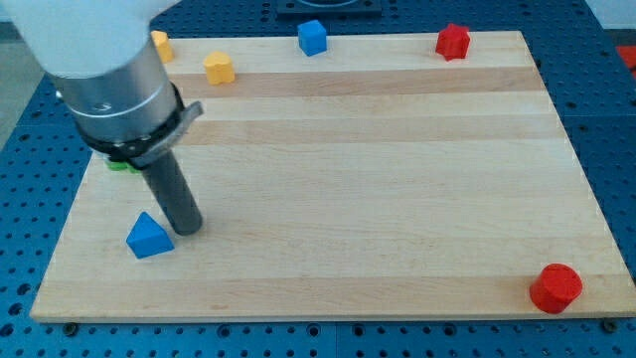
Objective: Push the blue triangle towards the bottom left
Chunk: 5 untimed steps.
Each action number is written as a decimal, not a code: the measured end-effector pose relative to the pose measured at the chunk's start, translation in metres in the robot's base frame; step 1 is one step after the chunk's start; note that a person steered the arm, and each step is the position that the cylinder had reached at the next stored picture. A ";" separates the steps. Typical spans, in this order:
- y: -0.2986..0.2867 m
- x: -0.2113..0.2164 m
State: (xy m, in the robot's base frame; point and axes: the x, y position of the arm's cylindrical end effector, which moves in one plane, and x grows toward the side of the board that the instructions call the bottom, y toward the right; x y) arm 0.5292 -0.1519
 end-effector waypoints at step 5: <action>-0.095 -0.026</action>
